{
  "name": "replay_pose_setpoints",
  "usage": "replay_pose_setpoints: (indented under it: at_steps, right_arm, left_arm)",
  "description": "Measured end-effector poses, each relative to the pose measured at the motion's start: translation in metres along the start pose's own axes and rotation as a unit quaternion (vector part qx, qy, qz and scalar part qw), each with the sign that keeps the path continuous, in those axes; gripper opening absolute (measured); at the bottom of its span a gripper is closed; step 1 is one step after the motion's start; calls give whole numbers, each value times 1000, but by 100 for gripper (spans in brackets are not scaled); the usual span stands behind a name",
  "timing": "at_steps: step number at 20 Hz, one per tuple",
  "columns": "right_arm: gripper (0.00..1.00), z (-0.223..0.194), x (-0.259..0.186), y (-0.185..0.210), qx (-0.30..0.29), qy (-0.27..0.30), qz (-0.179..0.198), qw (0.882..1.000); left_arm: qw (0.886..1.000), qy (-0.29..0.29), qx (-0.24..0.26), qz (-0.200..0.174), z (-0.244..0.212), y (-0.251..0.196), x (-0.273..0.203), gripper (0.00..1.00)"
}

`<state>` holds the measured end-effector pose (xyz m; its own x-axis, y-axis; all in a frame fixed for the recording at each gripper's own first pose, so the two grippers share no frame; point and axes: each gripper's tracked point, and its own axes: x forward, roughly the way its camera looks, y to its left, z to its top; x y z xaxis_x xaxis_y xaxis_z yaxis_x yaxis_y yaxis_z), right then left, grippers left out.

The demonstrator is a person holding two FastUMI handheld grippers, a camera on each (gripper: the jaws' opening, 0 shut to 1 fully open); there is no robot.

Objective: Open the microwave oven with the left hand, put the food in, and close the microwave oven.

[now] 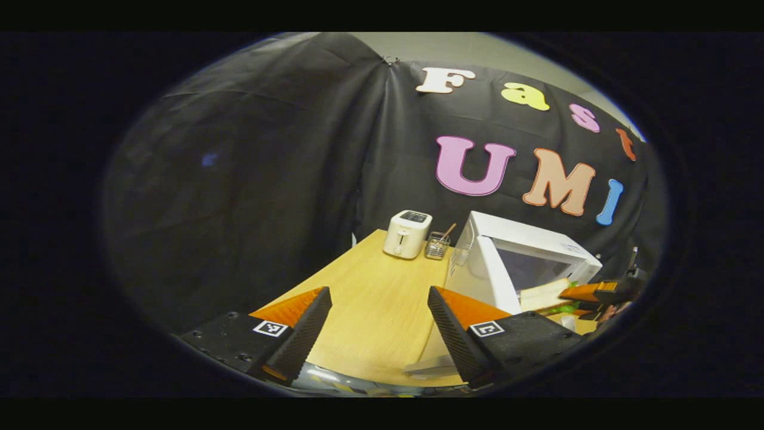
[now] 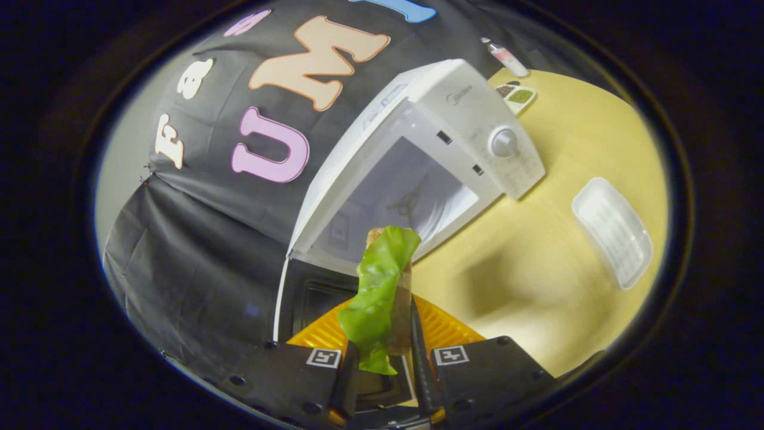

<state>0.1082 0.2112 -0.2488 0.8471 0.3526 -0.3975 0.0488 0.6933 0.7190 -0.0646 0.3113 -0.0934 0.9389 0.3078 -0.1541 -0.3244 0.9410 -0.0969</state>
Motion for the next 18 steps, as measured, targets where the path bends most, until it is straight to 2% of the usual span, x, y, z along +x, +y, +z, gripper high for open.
replay_pose_setpoints:
  at_steps: [4, 5, 6, 8, 16, 17, 18]
  right_arm:
    - [41, 15, 42, 8, 21, -39, 6, 999]
    - [41, 20, 53, 10, 26, -51, 9, 998]
    - [41, 25, 65, 12, 29, -61, 12, 998]
    - [42, 33, 86, 12, 25, -80, 14, 996]
    - [42, 61, 156, -7, -8, -123, -24, 992]
    - [42, 66, 161, -9, -12, -130, -30, 991]
    - [42, 70, 163, -13, -14, -137, -36, 990]
  left_arm:
    - [1000, 14, -6, 9, -9, 14, 5, 95]
    - [1000, 16, -8, 13, -11, 18, 6, 91]
    - [1000, 19, -10, 16, -13, 21, 7, 94]
    - [999, 27, -13, 25, -17, 30, 8, 95]
    - [998, 56, -22, 36, -33, 44, 0, 95]
    - [997, 56, -26, 36, -34, 43, 1, 99]
    - [997, 56, -30, 37, -35, 42, 2, 95]
